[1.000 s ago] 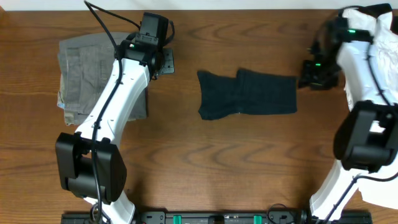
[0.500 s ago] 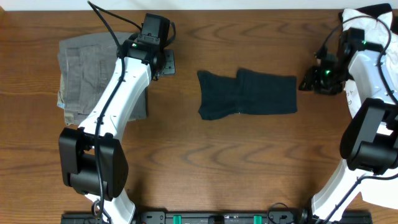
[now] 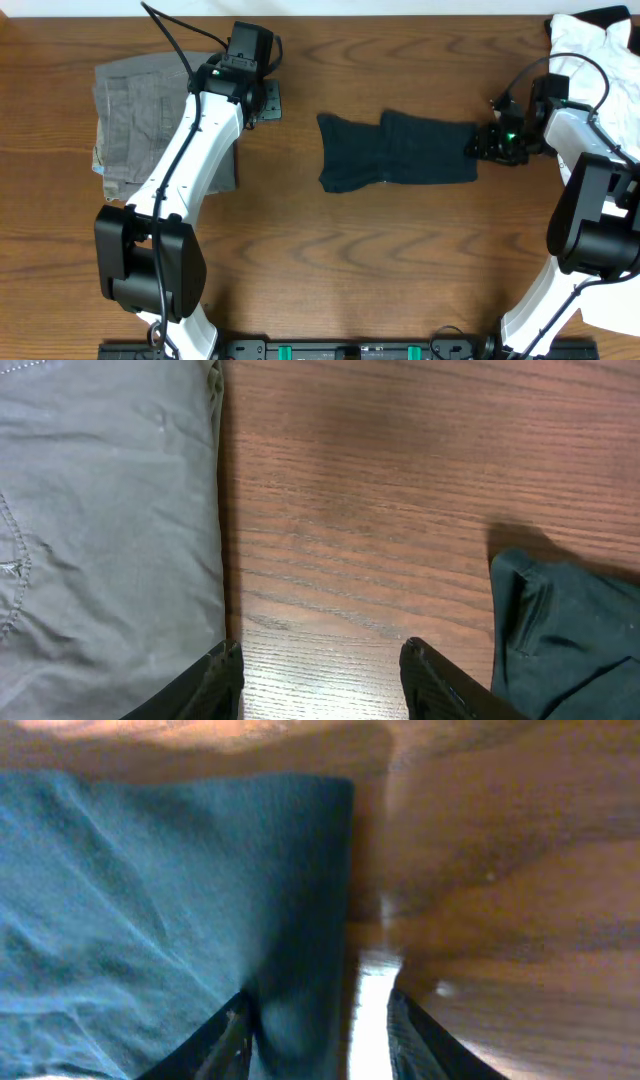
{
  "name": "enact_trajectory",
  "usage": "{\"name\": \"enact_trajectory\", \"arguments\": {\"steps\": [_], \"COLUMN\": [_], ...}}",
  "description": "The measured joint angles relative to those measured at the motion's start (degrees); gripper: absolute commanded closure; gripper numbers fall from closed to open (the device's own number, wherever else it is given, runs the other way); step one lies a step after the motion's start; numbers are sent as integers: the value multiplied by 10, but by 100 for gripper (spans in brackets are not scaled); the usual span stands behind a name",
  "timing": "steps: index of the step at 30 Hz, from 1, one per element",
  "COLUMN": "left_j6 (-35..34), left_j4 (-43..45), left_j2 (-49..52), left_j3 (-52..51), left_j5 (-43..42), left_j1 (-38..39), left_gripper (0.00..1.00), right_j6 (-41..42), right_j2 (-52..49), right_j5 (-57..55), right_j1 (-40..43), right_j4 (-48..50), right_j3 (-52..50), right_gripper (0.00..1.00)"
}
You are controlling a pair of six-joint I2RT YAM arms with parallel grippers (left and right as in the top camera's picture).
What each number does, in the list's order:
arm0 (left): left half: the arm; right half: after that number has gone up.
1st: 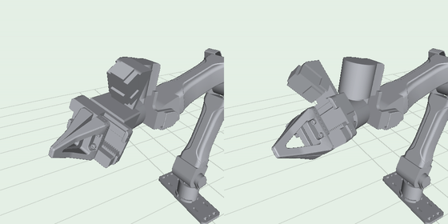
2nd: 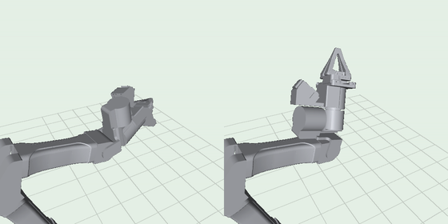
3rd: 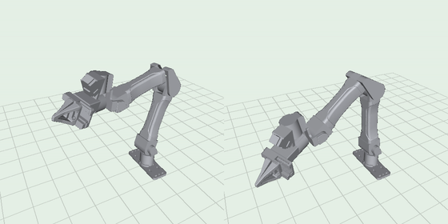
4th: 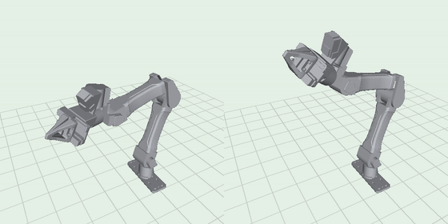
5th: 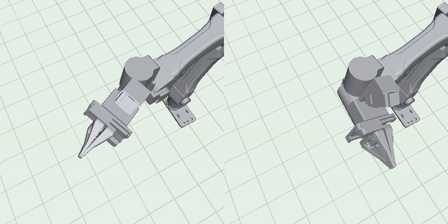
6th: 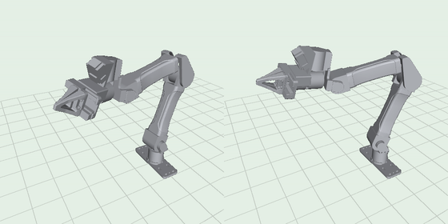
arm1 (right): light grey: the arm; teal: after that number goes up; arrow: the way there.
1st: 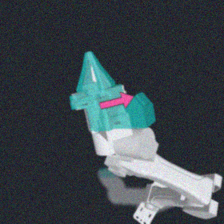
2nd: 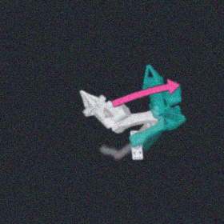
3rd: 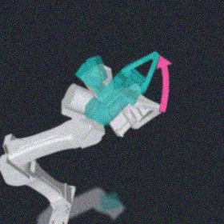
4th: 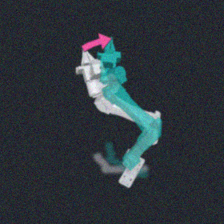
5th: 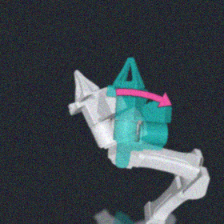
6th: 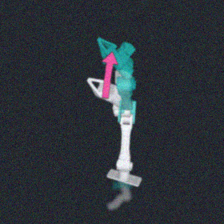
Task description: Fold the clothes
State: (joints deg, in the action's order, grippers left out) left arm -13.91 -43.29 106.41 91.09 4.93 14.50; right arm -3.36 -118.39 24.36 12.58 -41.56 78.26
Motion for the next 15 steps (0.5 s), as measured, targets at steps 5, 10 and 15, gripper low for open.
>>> {"name": "enact_trajectory", "arguments": {"steps": [5,10,15], "left_j6": [0,0,0], "left_j4": [0,0,-1], "left_j2": [0,0,0], "left_j3": [0,0,0], "left_j5": [0,0,0], "left_j1": [0,0,0], "left_gripper": [47,47,47], "right_j6": [15,34,49], "right_j2": [0,0,0], "right_j5": [8,12,2], "right_j1": [0,0,0], "right_j4": [3,14,20], "right_j3": [-5,-12,-15], "right_gripper": [76,99,99]}}
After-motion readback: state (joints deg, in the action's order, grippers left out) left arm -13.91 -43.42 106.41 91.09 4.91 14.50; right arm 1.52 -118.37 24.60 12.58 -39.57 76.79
